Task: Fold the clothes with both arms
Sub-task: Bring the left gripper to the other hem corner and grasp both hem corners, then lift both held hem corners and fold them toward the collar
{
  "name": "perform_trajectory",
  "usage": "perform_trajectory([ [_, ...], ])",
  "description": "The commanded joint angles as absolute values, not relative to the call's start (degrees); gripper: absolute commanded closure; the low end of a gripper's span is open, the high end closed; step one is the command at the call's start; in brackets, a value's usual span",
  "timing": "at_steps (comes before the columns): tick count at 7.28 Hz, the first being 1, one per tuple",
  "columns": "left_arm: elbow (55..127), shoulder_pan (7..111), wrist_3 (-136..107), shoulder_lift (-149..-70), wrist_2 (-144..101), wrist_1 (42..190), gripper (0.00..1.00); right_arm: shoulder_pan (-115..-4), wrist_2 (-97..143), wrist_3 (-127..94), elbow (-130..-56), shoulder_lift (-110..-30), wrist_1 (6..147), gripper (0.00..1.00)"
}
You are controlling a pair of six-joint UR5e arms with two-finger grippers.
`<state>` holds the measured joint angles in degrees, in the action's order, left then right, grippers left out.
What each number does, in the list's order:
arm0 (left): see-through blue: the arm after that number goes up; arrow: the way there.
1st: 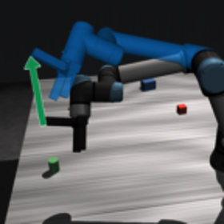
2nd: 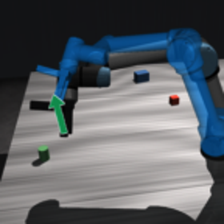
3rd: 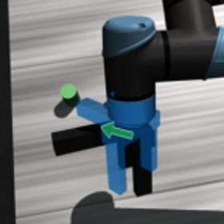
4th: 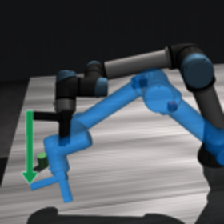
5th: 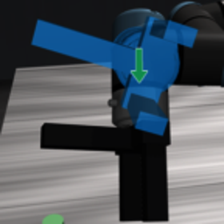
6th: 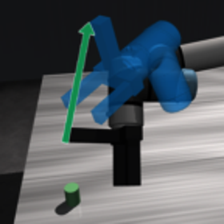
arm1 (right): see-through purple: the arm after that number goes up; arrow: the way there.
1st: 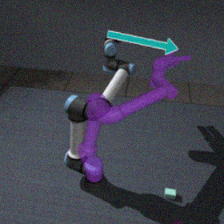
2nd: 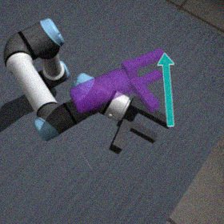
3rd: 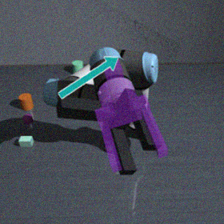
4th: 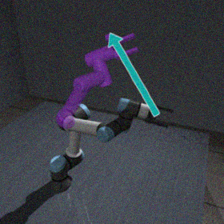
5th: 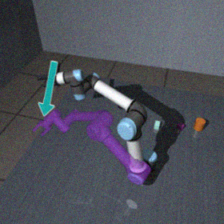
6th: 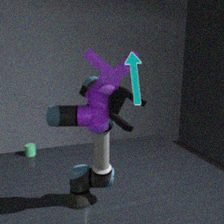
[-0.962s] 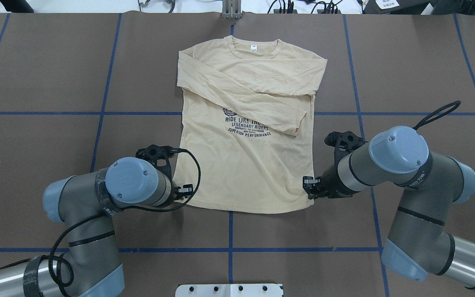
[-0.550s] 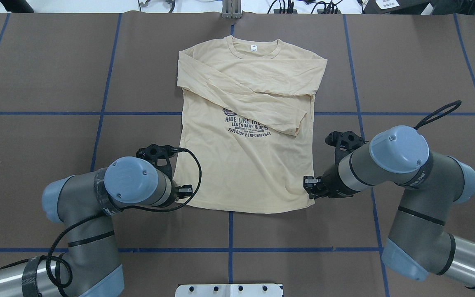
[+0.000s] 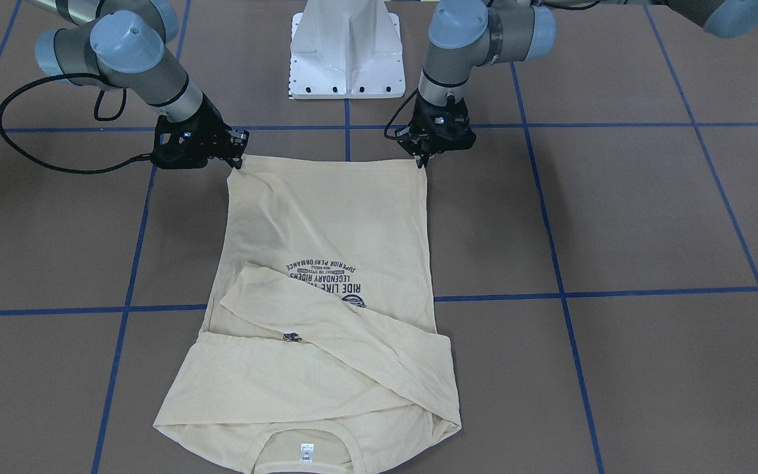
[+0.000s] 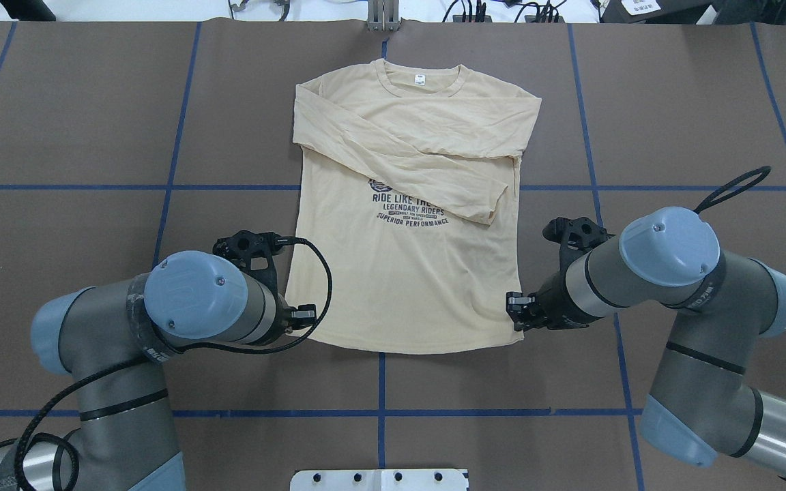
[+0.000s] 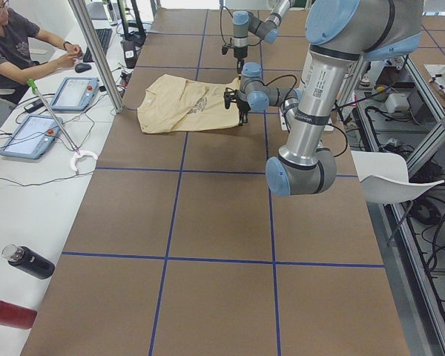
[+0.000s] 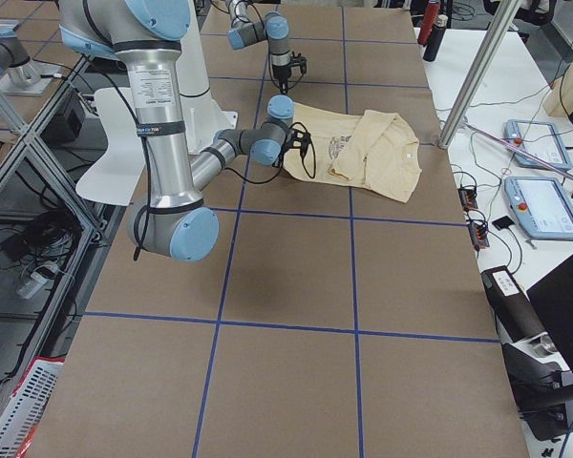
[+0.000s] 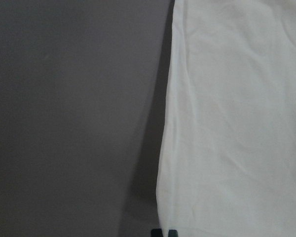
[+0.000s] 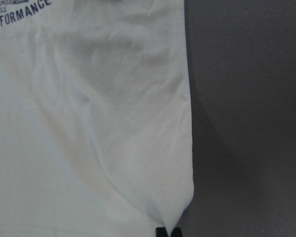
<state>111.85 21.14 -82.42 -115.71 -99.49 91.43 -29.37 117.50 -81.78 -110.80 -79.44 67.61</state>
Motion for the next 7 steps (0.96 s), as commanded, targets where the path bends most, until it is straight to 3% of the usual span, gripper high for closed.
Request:
perform_trajectory([
  [1, 113.9, 19.26, -82.27, -115.58, -99.58, 89.21, 1.0, -29.01, 119.7, -81.83, -113.37, -82.95, 67.15, 1.0],
  [7, 119.53, 8.88, -82.44, -114.7, -99.67, 78.84, 1.0, -24.61, 132.27, -81.91, -118.56, -89.82, 67.06, 1.0],
])
